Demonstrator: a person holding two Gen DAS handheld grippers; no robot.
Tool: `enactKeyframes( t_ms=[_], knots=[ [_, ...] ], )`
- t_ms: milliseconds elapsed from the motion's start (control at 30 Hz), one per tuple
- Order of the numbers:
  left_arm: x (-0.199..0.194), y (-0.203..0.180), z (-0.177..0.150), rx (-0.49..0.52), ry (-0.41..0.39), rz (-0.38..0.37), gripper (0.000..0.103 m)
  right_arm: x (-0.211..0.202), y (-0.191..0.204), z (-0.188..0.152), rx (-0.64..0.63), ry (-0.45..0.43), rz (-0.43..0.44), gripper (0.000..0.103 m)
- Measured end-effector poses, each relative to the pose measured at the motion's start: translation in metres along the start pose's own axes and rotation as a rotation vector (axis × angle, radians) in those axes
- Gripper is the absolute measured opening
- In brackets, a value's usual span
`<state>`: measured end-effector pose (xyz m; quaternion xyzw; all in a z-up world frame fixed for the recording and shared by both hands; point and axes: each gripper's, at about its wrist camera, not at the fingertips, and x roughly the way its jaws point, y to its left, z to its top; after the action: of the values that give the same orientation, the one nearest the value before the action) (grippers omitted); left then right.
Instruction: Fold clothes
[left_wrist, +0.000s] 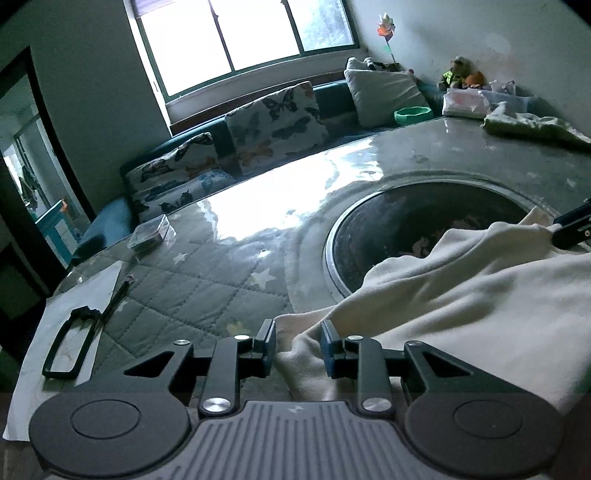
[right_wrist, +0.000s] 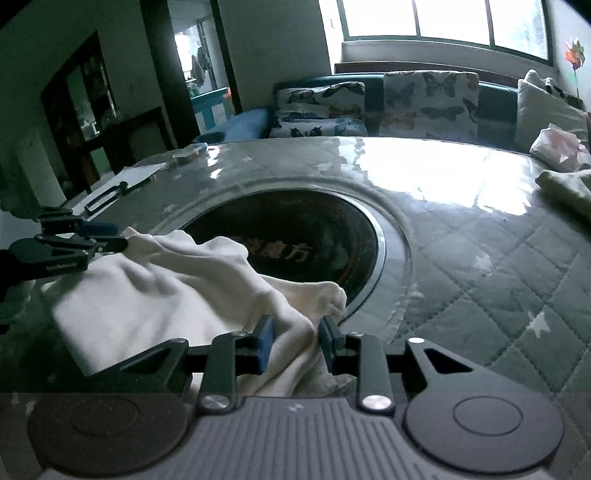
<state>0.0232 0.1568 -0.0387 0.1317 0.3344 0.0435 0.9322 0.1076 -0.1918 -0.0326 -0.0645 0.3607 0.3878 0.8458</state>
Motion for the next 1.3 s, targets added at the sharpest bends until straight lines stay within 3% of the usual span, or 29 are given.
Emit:
enactKeyframes(
  t_ms=[33,100,300,433,467,600,700,800,900,1067,1300],
  knots=[
    [0.001,0.0,0.0,0.0,0.001,0.001,0.03,0.002,0.002,0.001,-0.008,0.001,-0.006,0.024],
    [0.002,-0.001,-0.001,0.001,0.002,0.003,0.03,0.002,0.011,0.004,-0.056,-0.002,-0.041,0.006],
    [0.003,-0.004,-0.004,0.01,-0.005,0.014,0.031,-0.002,0.037,0.014,-0.253,-0.071,-0.183,0.006],
    [0.002,-0.001,-0.004,0.001,-0.006,0.023,0.04,0.022,0.033,0.007,-0.246,-0.02,-0.224,0.008],
    [0.002,0.0,-0.003,-0.001,-0.007,0.022,0.04,0.023,0.029,0.007,-0.213,-0.032,-0.219,0.012],
    [-0.007,0.005,0.003,-0.015,-0.036,0.03,0.04,0.008,0.024,0.022,-0.143,-0.076,-0.221,0.013],
    [-0.011,0.004,0.012,-0.042,-0.056,0.017,0.038,0.003,0.031,0.032,-0.143,-0.096,-0.15,0.013],
    [-0.01,-0.003,0.018,-0.042,-0.064,-0.018,0.03,0.016,0.046,0.042,-0.139,-0.058,-0.029,0.012],
    [-0.005,-0.015,0.024,-0.011,-0.065,-0.056,0.023,0.04,0.06,0.047,-0.151,-0.014,0.027,0.012],
    [0.021,-0.03,0.027,0.025,-0.025,-0.075,0.023,0.066,0.063,0.051,-0.146,0.016,0.002,0.011],
    [0.037,-0.019,0.037,-0.056,0.018,-0.029,0.025,0.056,0.066,0.054,-0.137,-0.004,0.003,0.012]
  ],
)
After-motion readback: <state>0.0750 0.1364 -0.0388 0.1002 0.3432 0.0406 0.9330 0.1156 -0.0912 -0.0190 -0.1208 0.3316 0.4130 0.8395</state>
